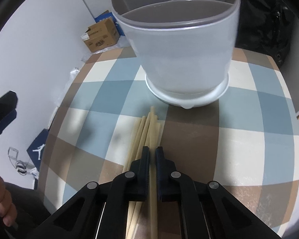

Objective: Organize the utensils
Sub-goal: 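Lower the right gripper to the stick bundle and close on a stick, then lift the stick with the right gripper while the left gripper lowers to the bundle, then close the left gripper on one stick from the bundle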

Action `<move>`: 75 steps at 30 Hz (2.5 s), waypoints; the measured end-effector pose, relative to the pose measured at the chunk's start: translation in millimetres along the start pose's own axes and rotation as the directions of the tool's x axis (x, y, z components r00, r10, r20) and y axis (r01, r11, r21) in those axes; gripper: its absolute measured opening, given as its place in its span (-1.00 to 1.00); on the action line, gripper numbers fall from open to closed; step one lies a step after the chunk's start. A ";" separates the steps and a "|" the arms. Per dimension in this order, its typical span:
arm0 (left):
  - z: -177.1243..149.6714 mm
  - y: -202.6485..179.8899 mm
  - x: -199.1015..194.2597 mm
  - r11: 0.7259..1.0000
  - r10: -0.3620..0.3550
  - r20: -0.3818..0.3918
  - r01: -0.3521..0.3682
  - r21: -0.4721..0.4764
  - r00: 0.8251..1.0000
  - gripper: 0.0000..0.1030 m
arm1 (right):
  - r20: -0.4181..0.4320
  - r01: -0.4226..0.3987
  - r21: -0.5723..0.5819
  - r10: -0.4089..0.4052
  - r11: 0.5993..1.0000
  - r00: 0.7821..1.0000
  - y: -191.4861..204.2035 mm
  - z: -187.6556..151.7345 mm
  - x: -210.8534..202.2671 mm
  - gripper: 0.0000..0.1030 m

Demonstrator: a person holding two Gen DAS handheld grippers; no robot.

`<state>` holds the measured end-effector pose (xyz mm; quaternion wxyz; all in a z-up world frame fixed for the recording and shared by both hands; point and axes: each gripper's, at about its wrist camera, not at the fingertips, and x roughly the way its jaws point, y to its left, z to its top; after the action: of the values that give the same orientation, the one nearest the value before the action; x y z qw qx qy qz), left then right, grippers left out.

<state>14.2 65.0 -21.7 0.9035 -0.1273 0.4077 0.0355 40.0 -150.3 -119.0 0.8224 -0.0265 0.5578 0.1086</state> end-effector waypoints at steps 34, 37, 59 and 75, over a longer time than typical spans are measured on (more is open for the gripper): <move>-9.7 -21.0 29.3 0.995 0.058 -0.102 -0.049 0.088 0.993 0.84 | -0.036 0.059 0.008 -0.059 0.998 0.998 -28.1 19.1 -1.6 -0.92; -14.3 -30.1 38.8 0.992 0.046 -0.157 -0.027 0.123 0.987 0.84 | 0.004 0.044 0.025 -0.044 0.999 0.999 -35.2 16.3 -14.5 -0.92; -42.8 -66.5 69.9 0.974 0.084 -0.370 0.003 0.227 0.925 0.84 | 0.277 -0.152 0.187 0.096 0.971 0.956 -86.7 4.1 -121.8 -0.92; -46.5 -62.3 71.4 0.984 0.103 -0.368 -0.040 0.174 0.924 0.83 | 0.320 -0.202 0.164 0.141 0.966 0.937 -92.0 4.8 -130.2 -0.92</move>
<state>38.3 -10.0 -92.0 0.8144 -0.0424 0.5787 0.0101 17.4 -258.7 -4.2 0.8847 0.1198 0.4318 0.1283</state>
